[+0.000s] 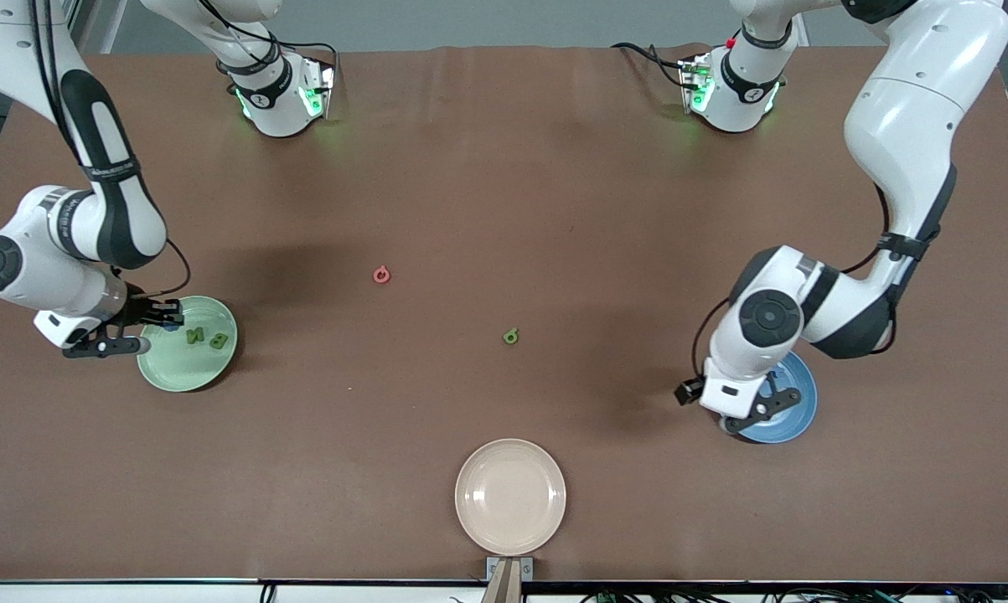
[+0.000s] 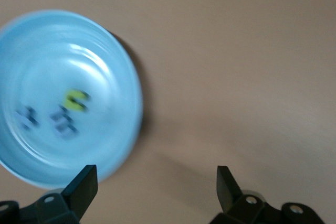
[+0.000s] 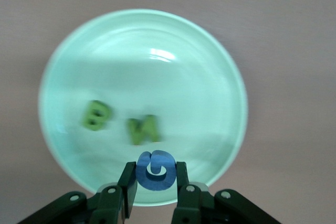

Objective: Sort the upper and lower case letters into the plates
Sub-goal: 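Drop the u on the blue plate while the right gripper drops the G, then grasp the green q with the left gripper while the right gripper grasps the Q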

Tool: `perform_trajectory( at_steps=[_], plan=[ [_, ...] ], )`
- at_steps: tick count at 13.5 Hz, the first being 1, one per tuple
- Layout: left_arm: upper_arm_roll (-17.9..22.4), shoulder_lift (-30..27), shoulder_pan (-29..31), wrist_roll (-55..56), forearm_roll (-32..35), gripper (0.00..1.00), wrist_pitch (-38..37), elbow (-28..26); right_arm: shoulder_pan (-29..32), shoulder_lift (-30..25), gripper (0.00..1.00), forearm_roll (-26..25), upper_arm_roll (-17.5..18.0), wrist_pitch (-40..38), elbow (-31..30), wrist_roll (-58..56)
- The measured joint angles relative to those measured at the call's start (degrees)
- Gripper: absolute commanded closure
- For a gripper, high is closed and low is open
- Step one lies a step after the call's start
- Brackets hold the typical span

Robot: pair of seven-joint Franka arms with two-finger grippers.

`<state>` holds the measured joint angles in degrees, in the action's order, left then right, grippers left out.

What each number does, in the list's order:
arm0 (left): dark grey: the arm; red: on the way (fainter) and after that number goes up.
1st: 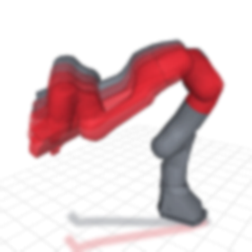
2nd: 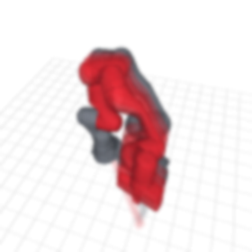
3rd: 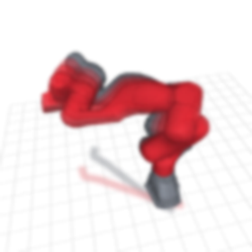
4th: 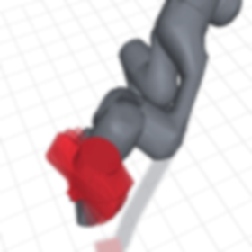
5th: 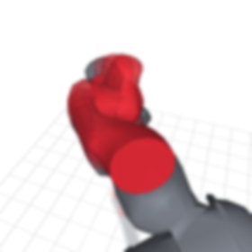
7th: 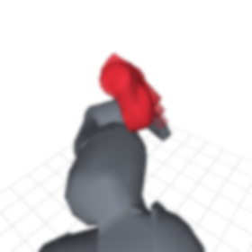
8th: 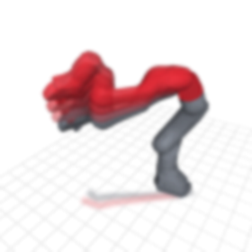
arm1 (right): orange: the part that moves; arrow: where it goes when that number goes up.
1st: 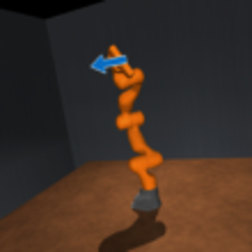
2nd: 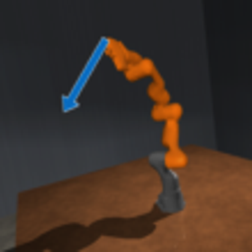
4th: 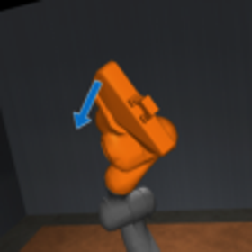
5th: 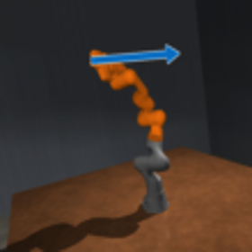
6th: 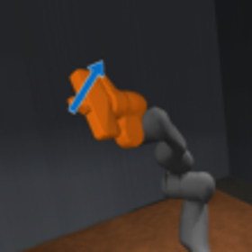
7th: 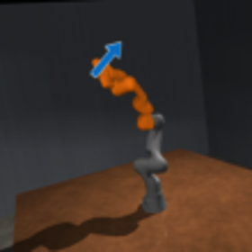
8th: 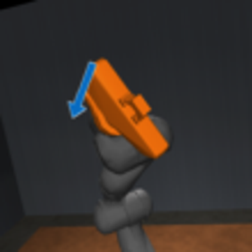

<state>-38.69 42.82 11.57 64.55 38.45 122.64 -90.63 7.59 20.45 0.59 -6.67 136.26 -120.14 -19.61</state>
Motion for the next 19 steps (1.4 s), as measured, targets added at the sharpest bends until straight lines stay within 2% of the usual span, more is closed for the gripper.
perform_trajectory(
  at_steps=[3,5,6,7,9,10,12,13,16,19],
  plan=[
    [-2.3,0.2,-4.4,7.2,-0.3,0.03,-0.2,-0.3,2.3,3.5,0.81,0.0,0.0,5.6,-0.5,-2.1],
    [-1.9,1.3,-11.2,12.7,-0.5,0.03,-0.3,-0.6,2.4,5.6,0.8,0.0,0.2,8.0,-0.5,-2.1],
    [-0.7,2.2,-15.5,16.4,-0.5,0.03,-0.2,-0.3,2.4,6.2,0.74,0.0,0.3,8.7,-0.5,-2.1],
    [1.1,3.1,-20.0,20.2,-0.5,0.03,-0.2,0.8,2.4,6.5,0.48,0.0,0.5,9.0,-0.4,-2.1],
    [6.1,5.1,-28.7,25.4,-1.3,0.05,-0.2,4.8,2.4,6.5,0.12,0.0,0.7,9.0,-0.2,-2.1],
    [8.2,6.2,-31.9,26.4,-2.5,0.08,-0.2,7.1,2.2,6.4,0.0,0.0,0.8,8.7,0.0,-2.1],
    [10.5,8.7,-35.5,27.5,-5.0,0.22,-0.1,11.3,0.1,4.3,0.0,0.0,1.2,3.8,1.0,-0.8],
    [10.8,9.9,-36.1,28.3,-5.5,0.26,0.0,13.1,-2.2,2.1,0.0,0.0,1.3,-0.4,1.4,2.3],
    [10.8,12.8,-36.5,32.9,-6.3,0.26,1.8,16.0,-13.4,-5.3,0.0,0.0,1.8,-11.5,1.4,21.4],
    [10.8,14.6,-37.0,38.5,-6.8,0.26,3.8,16.7,-25.7,-8.1,0.0,0.1,2.2,-10.2,-2.5,36.4]
  ],
)
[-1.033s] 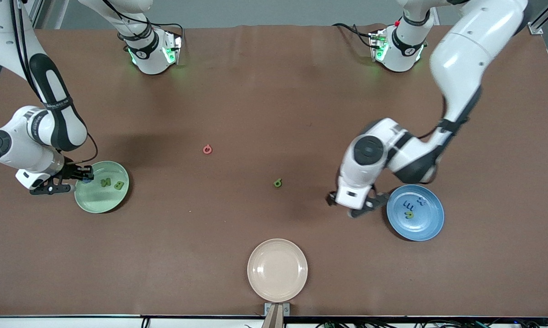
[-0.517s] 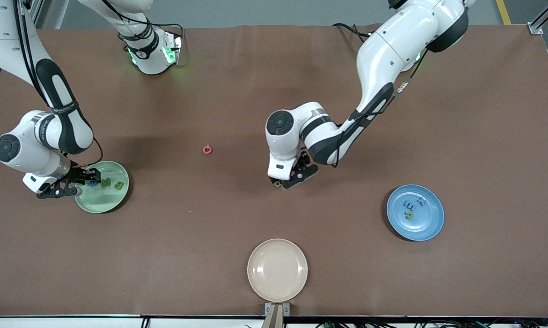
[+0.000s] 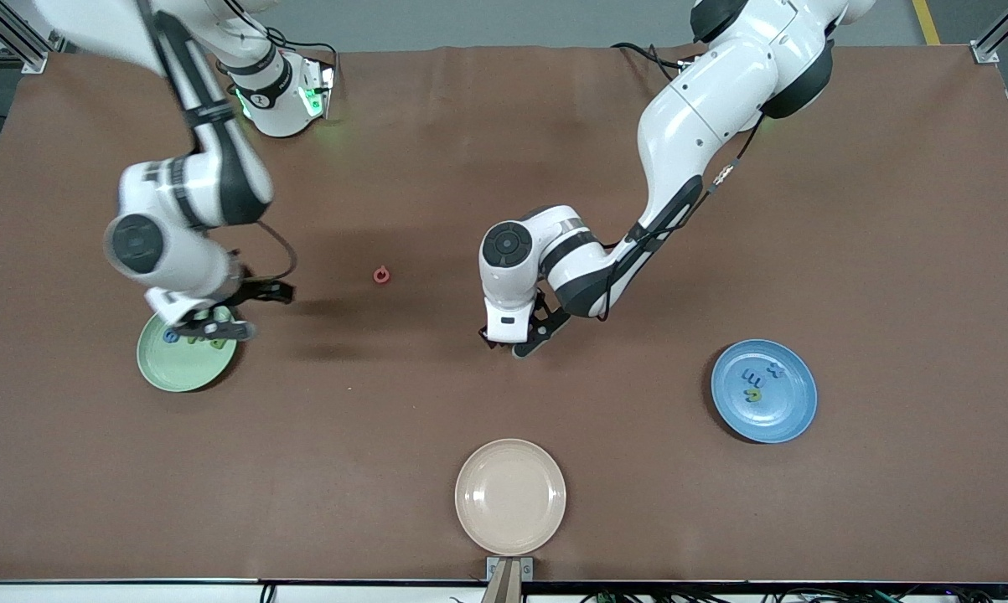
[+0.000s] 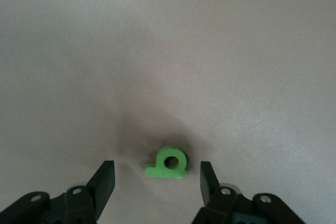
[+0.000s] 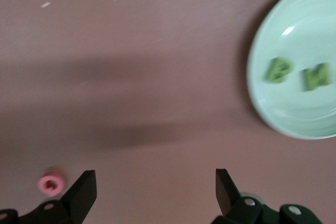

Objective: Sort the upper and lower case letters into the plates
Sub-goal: 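Grasp the green q with the left gripper while the right gripper grasps the Q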

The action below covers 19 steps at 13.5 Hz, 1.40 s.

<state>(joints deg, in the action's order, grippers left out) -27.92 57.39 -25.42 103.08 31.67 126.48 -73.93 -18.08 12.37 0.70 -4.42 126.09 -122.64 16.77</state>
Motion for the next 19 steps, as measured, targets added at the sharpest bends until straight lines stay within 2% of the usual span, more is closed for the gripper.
perform_trajectory(
  at_steps=[4,7,9,11,14,15,19],
  plan=[
    [0.0,0.5,-0.2,5.3,-0.1,0.3,0.4,0.1,-11.3,0.9,0.0,0.5,0.1,8.9,-4.9,11.9],
    [0.4,0.9,-0.1,6.3,-0.2,0.36,0.4,0.4,-15.4,4.7,0.0,2.3,0.0,13.6,-5.4,14.5],
    [0.6,0.9,-0.1,6.5,-0.2,0.44,0.8,0.5,-16.5,7.6,0.0,2.5,0.0,16.3,-5.6,14.5],
    [0.7,0.9,-0.1,6.5,-0.3,0.6,0.8,0.6,-17.3,9.4,0.01,2.5,0.0,19.8,-6.8,14.5],
    [0.6,0.8,-0.1,6.5,-0.3,0.95,0.8,0.8,-17.4,9.6,0.23,2.6,-0.1,21.1,-8.0,14.5],
    [0.6,0.7,-0.1,6.5,-0.3,1.0,0.8,1.0,-17.4,9.6,0.28,2.6,-0.1,21.2,-8.2,14.5],
    [1.2,0.7,0.0,5.8,-0.2,1.0,0.9,1.6,-17.9,9.6,0.48,2.6,-0.1,21.8,-8.5,14.5]
  ],
)
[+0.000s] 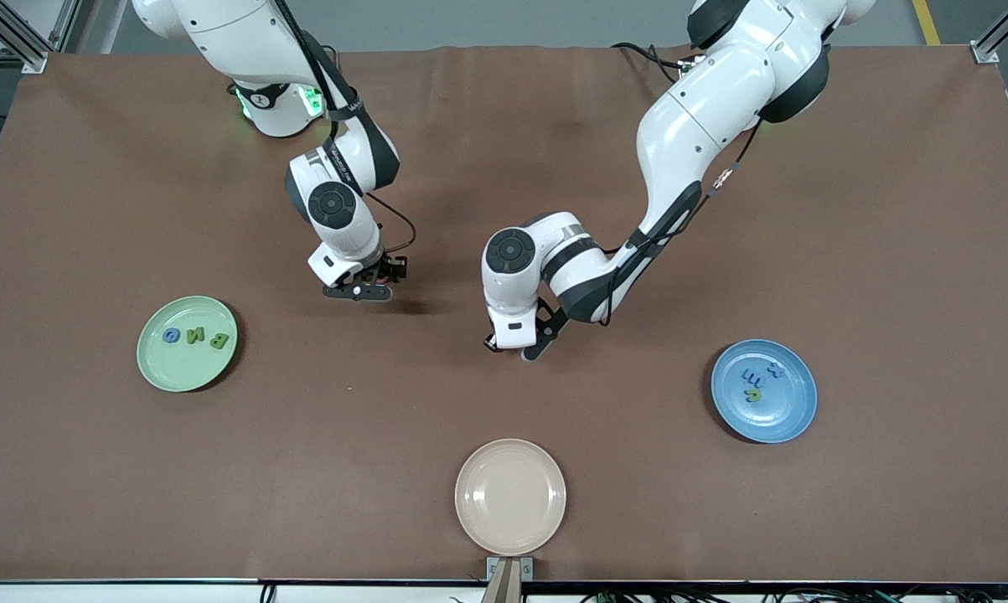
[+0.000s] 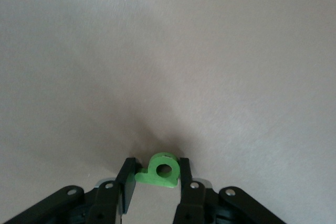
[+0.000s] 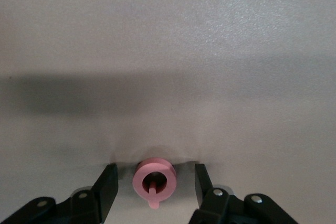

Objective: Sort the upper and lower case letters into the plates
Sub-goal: 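Grasp the green q with the left gripper while the right gripper grasps the Q, then place the q on the blue plate while the right gripper places the red Q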

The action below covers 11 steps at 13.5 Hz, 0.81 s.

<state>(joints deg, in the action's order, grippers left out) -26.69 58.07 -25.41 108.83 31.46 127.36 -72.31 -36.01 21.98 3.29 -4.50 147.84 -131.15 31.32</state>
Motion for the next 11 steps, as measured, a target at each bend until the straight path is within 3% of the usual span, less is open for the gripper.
perform_trajectory(
  at_steps=[3,7,11],
  plan=[
    [1.6,-2.4,0.9,-5.0,0.0,1.0,-2.0,1.1,-0.1,0.0,0.58,0.1,0.0,0.1,0.0,0.0],
    [1.6,-8.6,7.3,-18.4,-0.1,1.0,-7.6,1.5,-0.2,-0.2,0.79,0.3,0.1,0.2,0.0,0.0],
    [0.2,-13.2,15.2,-33.2,-2.2,1.0,-11.3,1.3,-0.2,-0.2,0.86,0.3,0.0,-0.2,0.0,0.0]
  ],
)
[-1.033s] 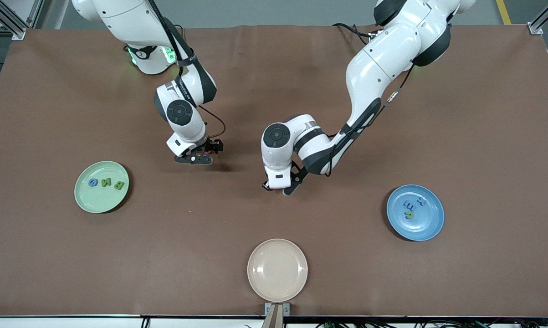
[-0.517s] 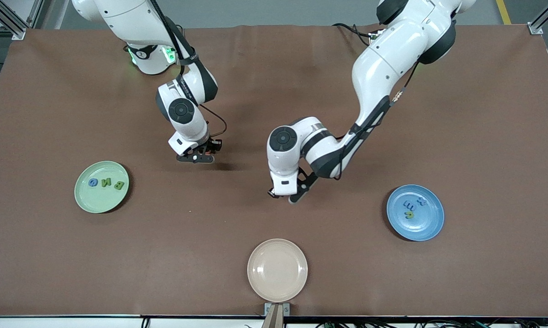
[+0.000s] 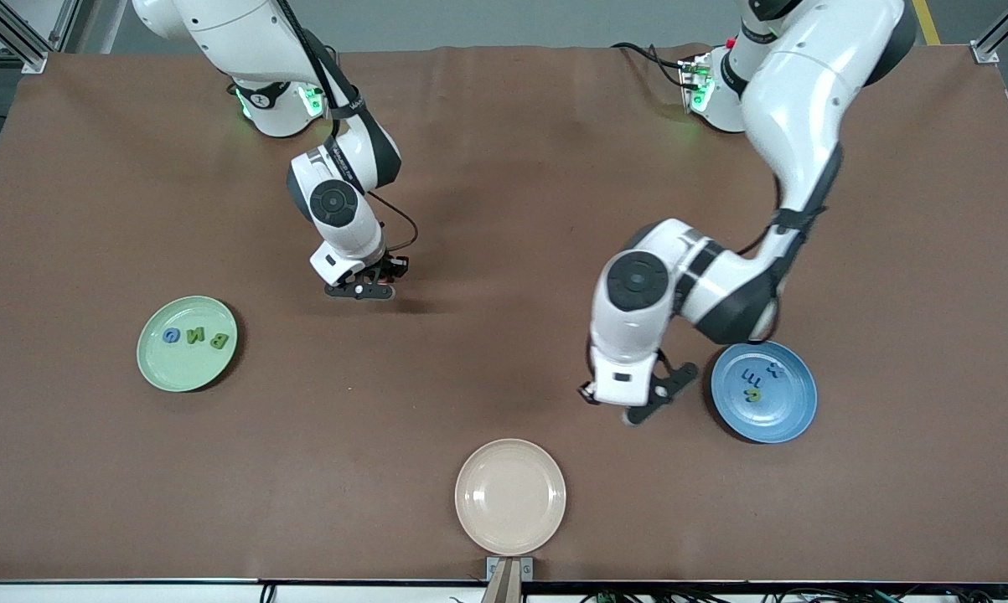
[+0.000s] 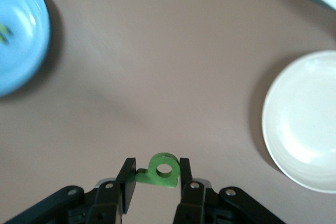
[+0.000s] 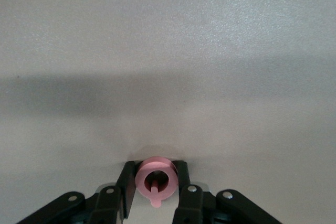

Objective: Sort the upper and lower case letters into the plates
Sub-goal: 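Place the q on the blue plate while the right gripper places the red Q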

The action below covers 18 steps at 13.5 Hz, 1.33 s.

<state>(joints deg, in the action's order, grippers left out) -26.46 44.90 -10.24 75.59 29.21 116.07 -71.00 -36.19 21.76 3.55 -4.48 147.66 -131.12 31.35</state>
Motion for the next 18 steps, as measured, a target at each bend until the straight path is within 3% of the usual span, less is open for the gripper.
perform_trajectory(
  at_steps=[4,7,12,18],
  plan=[
    [-6.6,-3.0,11.4,-13.7,-0.3,1.0,-4.6,-2.7,2.2,-4.0,0.86,0.0,-1.0,-11.2,3.4,-3.5],
    [-10.7,-5.2,18.7,-18.3,-0.4,1.0,-6.0,-8.1,11.1,-8.3,0.86,-0.4,-1.7,-19.0,7.4,-15.7],
    [-14.6,-7.7,26.5,-25.7,-0.4,1.0,-6.0,-13.5,27.2,-8.2,0.86,-8.3,-2.3,-15.9,8.2,-30.9],
    [-18.1,-7.9,35.6,-29.5,-0.4,1.0,-5.6,-18.8,37.5,-0.1,0.86,-9.2,-2.3,-11.1,12.8,-38.9]
  ],
)
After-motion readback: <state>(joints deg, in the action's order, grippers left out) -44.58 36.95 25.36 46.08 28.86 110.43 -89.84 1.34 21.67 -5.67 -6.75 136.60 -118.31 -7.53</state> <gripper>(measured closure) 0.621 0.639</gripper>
